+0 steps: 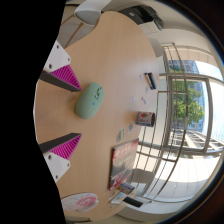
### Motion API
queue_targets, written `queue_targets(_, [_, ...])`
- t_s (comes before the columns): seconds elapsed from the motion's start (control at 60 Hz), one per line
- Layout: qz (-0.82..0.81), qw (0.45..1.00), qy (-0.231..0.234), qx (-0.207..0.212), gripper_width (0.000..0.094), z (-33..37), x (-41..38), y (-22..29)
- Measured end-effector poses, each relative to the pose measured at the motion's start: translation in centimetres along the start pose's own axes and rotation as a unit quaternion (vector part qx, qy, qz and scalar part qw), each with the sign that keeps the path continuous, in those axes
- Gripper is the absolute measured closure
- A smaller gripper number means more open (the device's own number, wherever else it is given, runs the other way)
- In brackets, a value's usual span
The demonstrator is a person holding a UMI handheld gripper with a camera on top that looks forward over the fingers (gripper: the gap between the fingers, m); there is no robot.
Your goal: Arrange mouse
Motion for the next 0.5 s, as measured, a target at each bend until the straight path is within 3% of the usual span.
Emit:
queue_targets(0.233, [0.017,1.000,0.016,0.012,0.0117,-5.0,-1.2,4.5])
queue_targets(0.3, [0.017,1.000,0.019,0.011,0.0197,-6.1,-1.4,5.0])
queue_targets(0.383, [0.001,0.999,0.040,0.013,0.0382,-6.8,-2.3,5.5])
queue_targets(0.5, [0.018,0.999,0.042,0.027,0.0447,-6.8,-2.6,5.7])
Point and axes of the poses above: the point between the fingertips, and its own axes, seen from behind it with the camera up: x to the right, y up, z backward, against the way the camera looks, the point moved 4 cm from there along z, backward, against the way the camera looks, and after that the axes turned 8 degrees about -y, right-handed, at the moved point
